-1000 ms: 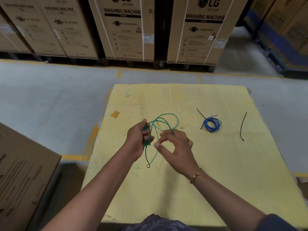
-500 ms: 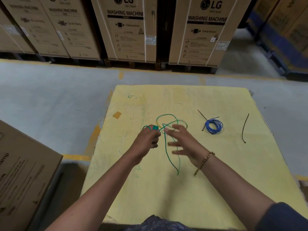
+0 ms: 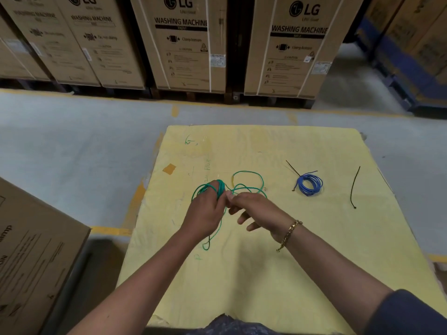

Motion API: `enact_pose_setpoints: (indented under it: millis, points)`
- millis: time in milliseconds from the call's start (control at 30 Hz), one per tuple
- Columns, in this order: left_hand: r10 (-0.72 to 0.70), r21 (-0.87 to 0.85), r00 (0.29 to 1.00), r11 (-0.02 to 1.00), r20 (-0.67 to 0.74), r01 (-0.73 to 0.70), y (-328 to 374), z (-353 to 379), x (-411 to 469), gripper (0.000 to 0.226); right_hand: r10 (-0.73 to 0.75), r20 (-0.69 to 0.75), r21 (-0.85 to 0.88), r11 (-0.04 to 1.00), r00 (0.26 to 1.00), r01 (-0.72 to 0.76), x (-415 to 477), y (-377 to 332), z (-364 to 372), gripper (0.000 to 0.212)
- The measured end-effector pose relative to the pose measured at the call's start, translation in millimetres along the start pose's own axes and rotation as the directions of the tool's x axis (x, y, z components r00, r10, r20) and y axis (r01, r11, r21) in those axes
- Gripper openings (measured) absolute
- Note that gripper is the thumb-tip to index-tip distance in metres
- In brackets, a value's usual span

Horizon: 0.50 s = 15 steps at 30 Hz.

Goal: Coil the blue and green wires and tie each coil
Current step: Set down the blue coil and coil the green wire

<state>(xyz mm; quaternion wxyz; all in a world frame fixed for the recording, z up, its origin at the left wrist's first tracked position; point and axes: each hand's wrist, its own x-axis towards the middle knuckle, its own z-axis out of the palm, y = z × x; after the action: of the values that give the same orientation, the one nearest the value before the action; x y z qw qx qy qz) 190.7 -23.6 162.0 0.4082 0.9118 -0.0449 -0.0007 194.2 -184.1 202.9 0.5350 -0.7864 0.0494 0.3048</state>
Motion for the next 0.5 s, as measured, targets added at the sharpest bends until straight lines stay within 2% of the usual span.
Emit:
enact_pose_setpoints:
  millis: [167, 267, 300, 367, 433, 500]
  points:
    - [-0.010, 0.039, 0.999, 0.999, -0.035, 0.012, -8, -1, 3, 0.024, -0.055, -0.044, 0.250, 0.966, 0.998, 0.065, -3, -3, 4, 0.016]
    - [-0.055, 0.102, 0.998, 0.993, -0.010, 0.055, -24, -10, 2, 0.029, -0.045, -0.045, 0.509, 0.859, 0.998, 0.062, -10, -10, -17, 0.016]
    - [-0.087, 0.107, 0.996, 0.991, 0.027, 0.084, -28, -14, 2, 0.031, -0.052, -0.064, 0.502, 0.861, 0.997, 0.077, -11, -13, -28, 0.017]
    - [-0.164, 0.038, 0.974, 0.986, 0.157, 0.160, -32, -21, 1, 0.038, -0.097, -0.156, 0.340, 0.929, 0.983, 0.146, -6, -15, -51, 0.022]
    - [-0.196, -0.203, 0.916, 0.939, 0.351, 0.279, -25, -29, -2, 0.039, -0.176, -0.278, 0.143, 0.964, 0.944, 0.222, 5, -13, -72, 0.024]
    - [-0.120, -0.468, 0.829, 0.777, 0.547, 0.421, -11, -34, -7, 0.038, -0.272, -0.395, -0.066, 0.961, 0.878, 0.268, 19, -8, -86, 0.022]
